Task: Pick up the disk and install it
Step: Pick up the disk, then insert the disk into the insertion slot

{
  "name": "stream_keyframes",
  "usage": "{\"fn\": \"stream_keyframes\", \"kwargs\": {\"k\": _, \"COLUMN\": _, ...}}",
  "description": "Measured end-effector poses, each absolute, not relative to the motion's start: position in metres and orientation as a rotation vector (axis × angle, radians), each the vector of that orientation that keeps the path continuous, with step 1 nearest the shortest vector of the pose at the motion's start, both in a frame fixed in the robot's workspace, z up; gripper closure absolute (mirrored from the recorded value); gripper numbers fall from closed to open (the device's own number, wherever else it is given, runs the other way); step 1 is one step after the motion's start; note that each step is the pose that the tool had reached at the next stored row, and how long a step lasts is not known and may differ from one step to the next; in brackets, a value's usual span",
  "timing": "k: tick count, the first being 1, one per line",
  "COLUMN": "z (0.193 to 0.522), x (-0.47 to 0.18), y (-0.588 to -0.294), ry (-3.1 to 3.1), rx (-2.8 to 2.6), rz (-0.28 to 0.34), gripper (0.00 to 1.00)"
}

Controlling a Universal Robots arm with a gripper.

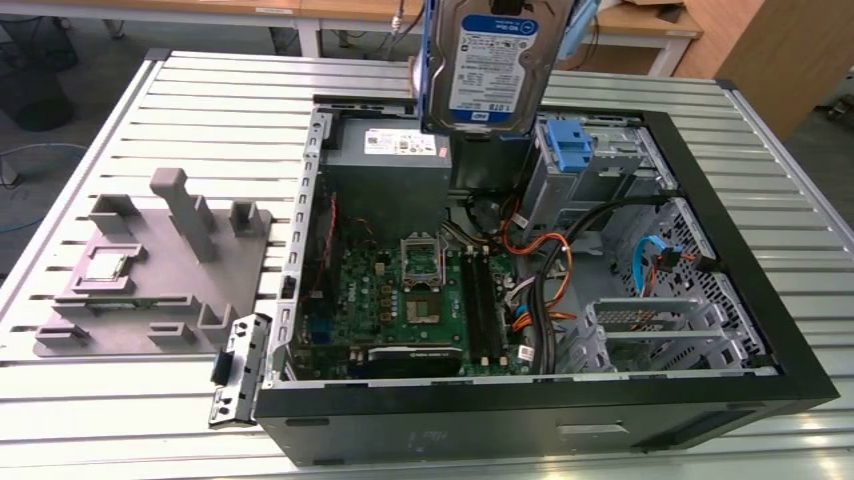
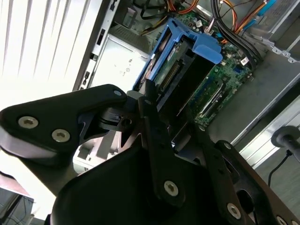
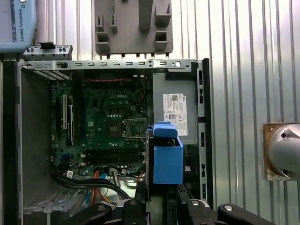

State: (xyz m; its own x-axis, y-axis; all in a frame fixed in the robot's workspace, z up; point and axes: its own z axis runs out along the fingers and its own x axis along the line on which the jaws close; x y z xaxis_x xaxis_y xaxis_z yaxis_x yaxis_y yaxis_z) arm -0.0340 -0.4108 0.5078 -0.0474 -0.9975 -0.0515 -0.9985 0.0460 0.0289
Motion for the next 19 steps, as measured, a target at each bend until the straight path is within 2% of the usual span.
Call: {"fn": "stream_keyframes", "kwargs": {"k": 19, "z": 0.507, "x": -0.03, "y": -0.448, "ry": 2.26, "rx": -2.156, "rz": 0.088, "gripper": 0.65}}
